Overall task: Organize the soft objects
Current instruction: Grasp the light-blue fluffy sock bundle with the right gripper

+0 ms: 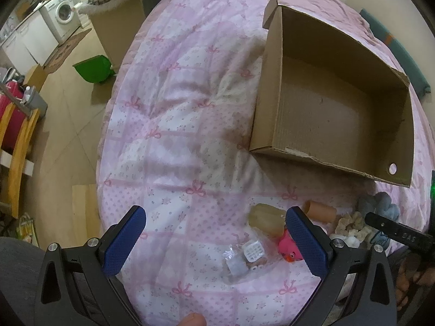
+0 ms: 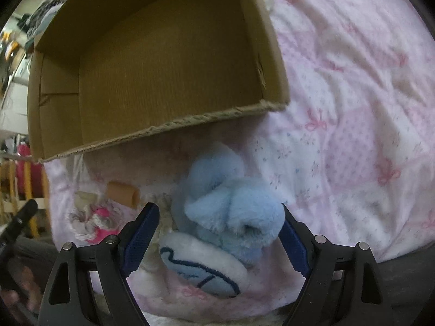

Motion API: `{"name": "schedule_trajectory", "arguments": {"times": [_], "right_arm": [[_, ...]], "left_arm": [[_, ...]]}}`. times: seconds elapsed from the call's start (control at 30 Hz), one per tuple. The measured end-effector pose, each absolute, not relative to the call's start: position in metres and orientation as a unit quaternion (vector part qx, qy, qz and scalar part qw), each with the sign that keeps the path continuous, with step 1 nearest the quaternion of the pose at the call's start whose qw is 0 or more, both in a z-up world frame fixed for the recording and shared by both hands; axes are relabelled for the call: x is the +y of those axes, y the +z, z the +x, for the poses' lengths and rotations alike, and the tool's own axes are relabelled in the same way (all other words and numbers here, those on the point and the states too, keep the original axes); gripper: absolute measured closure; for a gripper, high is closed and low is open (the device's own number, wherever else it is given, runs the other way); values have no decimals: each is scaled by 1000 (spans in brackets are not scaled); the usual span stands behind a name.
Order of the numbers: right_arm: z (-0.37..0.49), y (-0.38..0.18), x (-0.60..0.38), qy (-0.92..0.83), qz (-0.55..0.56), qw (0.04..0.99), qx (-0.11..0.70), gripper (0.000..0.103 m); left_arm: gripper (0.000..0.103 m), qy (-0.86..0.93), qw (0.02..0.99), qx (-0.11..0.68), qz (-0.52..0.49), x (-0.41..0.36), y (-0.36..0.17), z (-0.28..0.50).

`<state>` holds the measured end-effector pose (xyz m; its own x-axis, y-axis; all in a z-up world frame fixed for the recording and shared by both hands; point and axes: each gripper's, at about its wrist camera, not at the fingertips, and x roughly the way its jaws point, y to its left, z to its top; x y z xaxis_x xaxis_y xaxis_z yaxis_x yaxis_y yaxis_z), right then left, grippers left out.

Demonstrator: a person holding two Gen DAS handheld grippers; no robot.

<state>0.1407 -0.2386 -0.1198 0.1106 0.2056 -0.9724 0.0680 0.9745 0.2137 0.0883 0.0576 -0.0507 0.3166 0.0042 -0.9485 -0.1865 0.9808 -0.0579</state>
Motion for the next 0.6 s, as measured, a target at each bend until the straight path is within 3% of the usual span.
{"name": "schedule_trajectory", "arguments": {"times": [0.07, 0.17, 0.3, 0.37, 0.6], "right_arm": [[140, -123, -238, 45, 107, 733, 670, 43], [139, -130, -250, 39, 144, 723, 675, 62], [138, -131, -259, 47, 173, 722, 669, 77], [136, -126, -260, 54, 170, 729, 661, 93], [121, -84, -267, 99, 182, 762, 613, 93]], "left_arm": [[0, 57, 807, 582, -78, 56, -51, 90], [0, 55, 808, 582, -73, 52, -51, 90], [0, 56, 809, 582, -68, 52, -52, 90], [0, 59, 808, 582, -70, 53, -52, 89], [0, 67, 804, 586, -72, 60, -52, 80]]}}
